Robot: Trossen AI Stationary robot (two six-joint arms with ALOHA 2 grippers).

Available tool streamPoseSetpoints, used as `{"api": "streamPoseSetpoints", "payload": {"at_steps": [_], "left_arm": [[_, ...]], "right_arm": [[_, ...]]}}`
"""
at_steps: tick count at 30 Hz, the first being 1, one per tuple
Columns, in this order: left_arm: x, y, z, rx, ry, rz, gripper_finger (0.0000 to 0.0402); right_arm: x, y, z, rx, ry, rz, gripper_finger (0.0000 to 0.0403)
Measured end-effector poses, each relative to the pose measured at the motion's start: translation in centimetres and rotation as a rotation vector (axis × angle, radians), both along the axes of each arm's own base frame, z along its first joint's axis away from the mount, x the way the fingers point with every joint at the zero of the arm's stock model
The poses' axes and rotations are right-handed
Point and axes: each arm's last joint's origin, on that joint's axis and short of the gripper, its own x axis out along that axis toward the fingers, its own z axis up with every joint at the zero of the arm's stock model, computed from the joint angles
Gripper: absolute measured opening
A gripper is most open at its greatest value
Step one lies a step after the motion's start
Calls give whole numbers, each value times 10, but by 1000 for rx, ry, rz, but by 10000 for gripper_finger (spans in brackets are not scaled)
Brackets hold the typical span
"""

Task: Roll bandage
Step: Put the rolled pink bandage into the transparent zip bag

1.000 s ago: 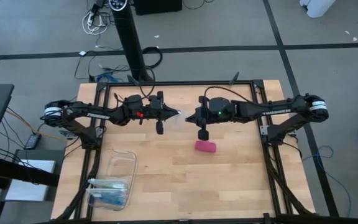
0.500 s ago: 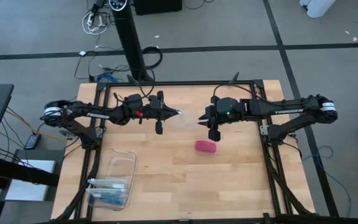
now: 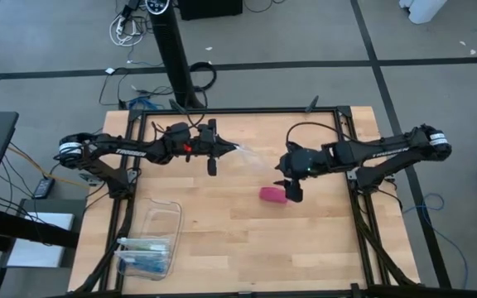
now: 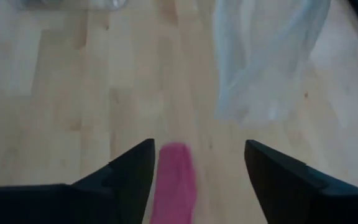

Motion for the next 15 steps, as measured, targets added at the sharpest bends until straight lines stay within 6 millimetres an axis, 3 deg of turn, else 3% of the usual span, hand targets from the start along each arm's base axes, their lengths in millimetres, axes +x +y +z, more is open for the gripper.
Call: {"api": "streamPoseSetpoints", "payload": {"at_steps": [3, 8, 15], "left_arm": [[0, 0, 0, 0, 3, -1, 0], [0, 0, 0, 2, 4, -5, 0], [0, -1, 0, 1, 5, -23, 0]], "right_arm": [[-6, 8, -11, 13, 55, -41, 265], [-14, 20, -46, 81, 93, -79, 274], [-25, 24, -89, 80, 78, -133, 274]]}}
